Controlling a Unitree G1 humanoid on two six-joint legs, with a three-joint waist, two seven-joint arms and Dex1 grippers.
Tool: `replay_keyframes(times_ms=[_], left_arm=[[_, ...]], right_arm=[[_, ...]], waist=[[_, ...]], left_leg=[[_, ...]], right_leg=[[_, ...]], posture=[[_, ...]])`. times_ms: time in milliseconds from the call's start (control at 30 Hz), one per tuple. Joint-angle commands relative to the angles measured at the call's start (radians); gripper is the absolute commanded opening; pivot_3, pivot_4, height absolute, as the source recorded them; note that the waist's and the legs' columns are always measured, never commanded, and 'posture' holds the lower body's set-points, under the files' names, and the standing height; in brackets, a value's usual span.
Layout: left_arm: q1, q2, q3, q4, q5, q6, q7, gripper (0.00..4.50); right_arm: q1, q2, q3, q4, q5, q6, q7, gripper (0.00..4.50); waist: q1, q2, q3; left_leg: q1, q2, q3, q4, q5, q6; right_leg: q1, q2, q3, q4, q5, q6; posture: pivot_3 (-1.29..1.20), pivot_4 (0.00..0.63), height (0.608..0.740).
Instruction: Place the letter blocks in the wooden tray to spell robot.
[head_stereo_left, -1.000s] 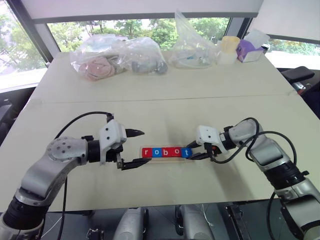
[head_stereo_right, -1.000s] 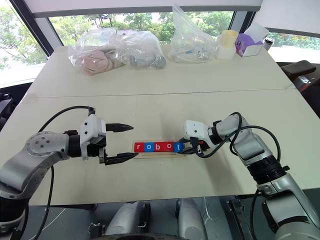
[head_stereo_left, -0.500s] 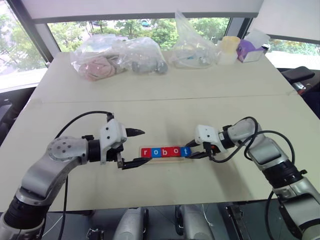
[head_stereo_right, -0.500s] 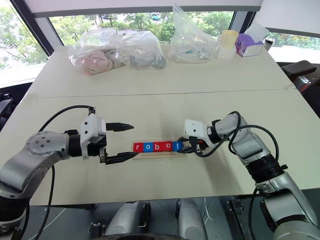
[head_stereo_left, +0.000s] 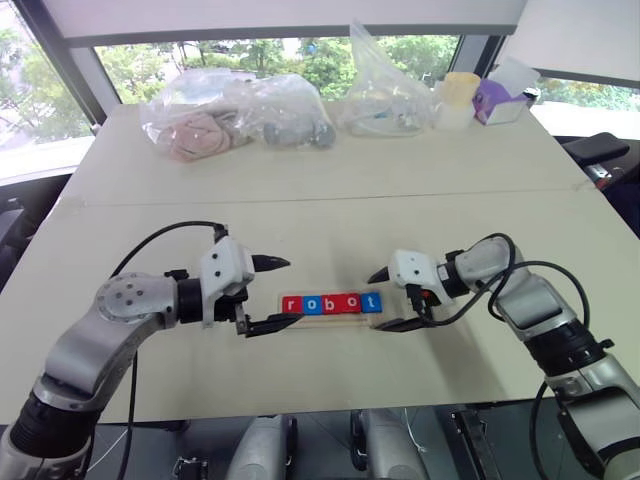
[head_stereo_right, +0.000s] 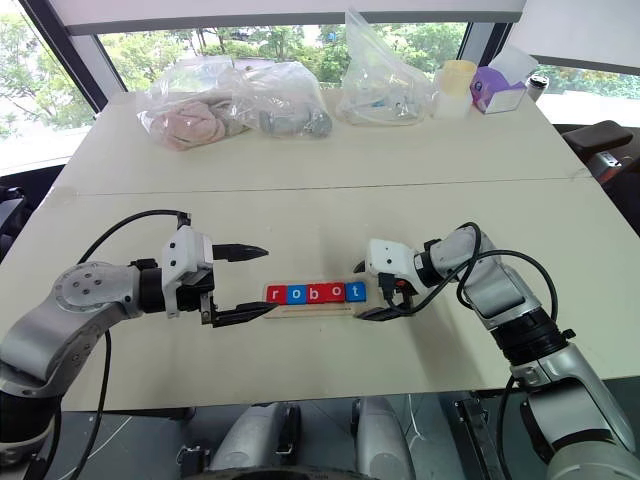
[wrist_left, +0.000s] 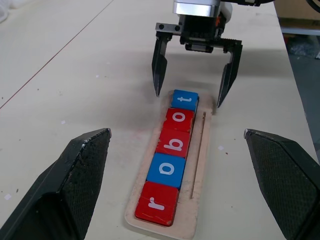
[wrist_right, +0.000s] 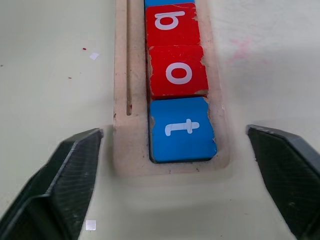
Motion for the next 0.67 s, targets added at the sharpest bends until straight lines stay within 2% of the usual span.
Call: replay_keyframes(times_ms=[33, 300, 433, 567, 667], left_arm=[[-0.02, 0.0, 0.005, -0.032, -0.014, -0.003, -0.001, 4.5], [-0.019, -0.001, 0.011, -0.028, -0.016, 0.002, 0.003, 4.5], [0.017, 0.014, 0.066, -0.053, -0.053, 0.037, 0.02, 4.5], [0.085, 0.046, 0.117, -0.084, -0.06, 0.058, 0.036, 4.5], [0.114, 0.06, 0.152, -0.099, -0.084, 0.085, 0.048, 4.5]], right_arm=[[-0.03, 0.004, -0.05, -0.05, 0.042, 0.036, -0.014, 4.44], [-0.013, -0.009, -0.119, -0.085, 0.076, 0.094, -0.081, 4.44], [0.054, -0.081, -0.223, -0.214, 0.148, 0.23, -0.104, 4.44], [0.196, -0.194, -0.343, -0.426, 0.227, 0.366, -0.117, 4.44], [0.257, -0.24, -0.403, -0.518, 0.284, 0.447, -0.133, 4.44]], waist=[[0.0, 0.0, 0.0], [0.001, 0.0, 0.0], [0.002, 0.0, 0.0], [0.004, 0.0, 0.0], [0.002, 0.0, 0.0]], left_leg=[[0.0, 0.0, 0.0, 0.0, 0.0, 0.0], [0.0, 0.0, 0.0, 0.0, 0.0, 0.0], [-0.001, 0.0, 0.0, 0.0, 0.0, 0.0], [-0.002, 0.0, -0.001, -0.001, 0.0, 0.0], [-0.001, 0.0, 0.0, -0.001, 0.0, 0.0]], right_leg=[[0.0, 0.0, 0.0, 0.0, 0.0, 0.0], [0.0, 0.0, 0.0, 0.0, 0.0, 0.0], [-0.001, -0.001, 0.001, 0.0, 0.0, 0.001], [-0.001, -0.002, 0.001, -0.001, -0.001, -0.002], [-0.001, -0.002, 0.001, 0.0, -0.001, -0.002]], posture=[[0.0, 0.15, 0.725], [0.0, 0.15, 0.725], [0.0, 0.15, 0.725], [0.0, 0.15, 0.725], [0.0, 0.15, 0.725]])
